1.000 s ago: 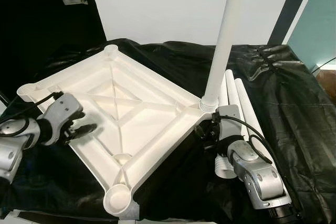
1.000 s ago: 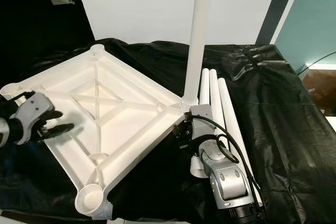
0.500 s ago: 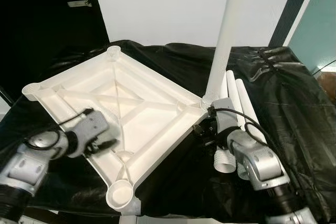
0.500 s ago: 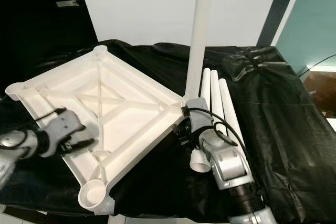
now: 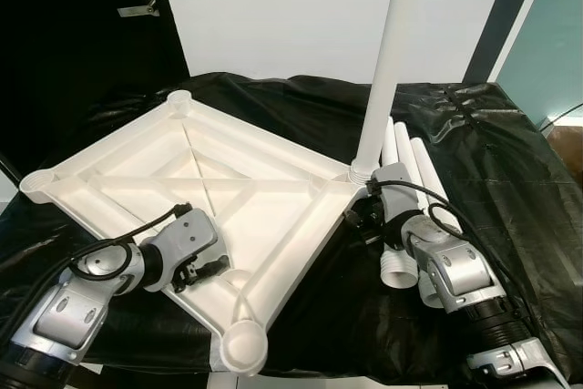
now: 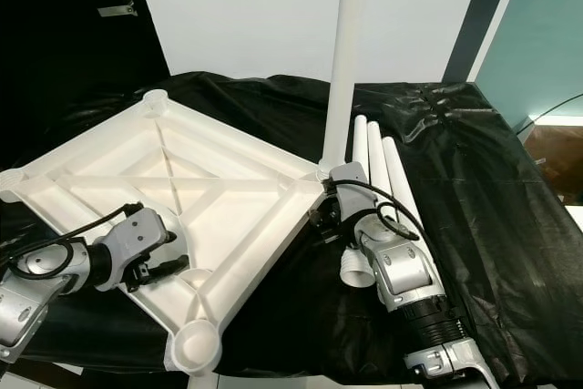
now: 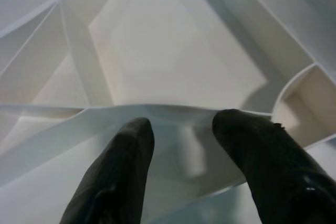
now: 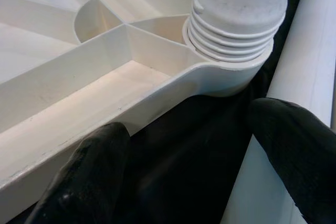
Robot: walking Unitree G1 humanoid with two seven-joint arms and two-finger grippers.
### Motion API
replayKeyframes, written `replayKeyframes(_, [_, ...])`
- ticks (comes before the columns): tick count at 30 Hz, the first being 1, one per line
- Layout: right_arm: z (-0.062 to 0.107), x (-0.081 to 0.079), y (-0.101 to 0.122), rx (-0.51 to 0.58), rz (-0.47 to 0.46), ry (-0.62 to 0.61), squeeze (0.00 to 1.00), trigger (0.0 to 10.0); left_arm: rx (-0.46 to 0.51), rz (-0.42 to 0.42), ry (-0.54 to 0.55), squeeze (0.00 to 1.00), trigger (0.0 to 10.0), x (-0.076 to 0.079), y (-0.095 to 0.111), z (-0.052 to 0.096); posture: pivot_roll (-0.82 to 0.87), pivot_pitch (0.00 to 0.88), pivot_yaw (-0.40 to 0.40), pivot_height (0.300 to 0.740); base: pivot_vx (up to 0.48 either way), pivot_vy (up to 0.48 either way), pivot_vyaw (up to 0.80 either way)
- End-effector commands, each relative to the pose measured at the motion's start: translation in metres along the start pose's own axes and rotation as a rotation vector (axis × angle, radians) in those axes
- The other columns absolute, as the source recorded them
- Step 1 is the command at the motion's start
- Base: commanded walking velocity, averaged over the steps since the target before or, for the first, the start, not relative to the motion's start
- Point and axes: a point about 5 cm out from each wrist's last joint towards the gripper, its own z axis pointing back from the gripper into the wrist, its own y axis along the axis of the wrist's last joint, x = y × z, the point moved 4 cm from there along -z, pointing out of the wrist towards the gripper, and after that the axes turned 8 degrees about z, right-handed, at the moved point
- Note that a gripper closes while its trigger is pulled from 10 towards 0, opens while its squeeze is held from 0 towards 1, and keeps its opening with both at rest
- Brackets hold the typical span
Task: Building children table
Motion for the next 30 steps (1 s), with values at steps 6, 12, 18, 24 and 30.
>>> replayKeyframes(6, [-0.006,-0.013,0.000,0.027,0.001,0.058,0.00,10.0,0.023,0.039,-0.063,0.00,10.0,0.011,0.004,-0.013,0.00,0.000,-0.013,0.740,0.000,0.000,0.00])
replayKeyframes(12, [0.002,-0.006,0.005,0.053,0.000,0.043,0.00,10.0,0.068,0.065,-0.058,0.00,10.0,-0.008,0.009,0.007,0.01,0.000,-0.017,0.740,0.000,0.000,0.00])
replayKeyframes(18, [0.016,0.006,0.002,0.062,0.011,0.005,0.00,10.0,0.143,0.113,-0.132,0.00,10.0,-0.020,0.020,0.031,0.00,0.000,-0.015,0.740,0.000,0.000,0.00])
replayKeyframes(24, [0.020,0.011,0.003,0.077,-0.007,-0.010,0.00,10.0,0.082,0.091,-0.136,0.00,10.0,-0.028,0.008,0.036,-0.01,0.000,-0.011,0.740,0.000,0.000,0.00])
replayKeyframes(30, [0.024,0.013,0.006,0.090,-0.005,-0.004,0.00,10.0,-0.037,0.034,-0.183,0.00,10.0,-0.024,-0.006,0.038,-0.01,0.000,-0.010,0.740,0.000,0.000,0.00])
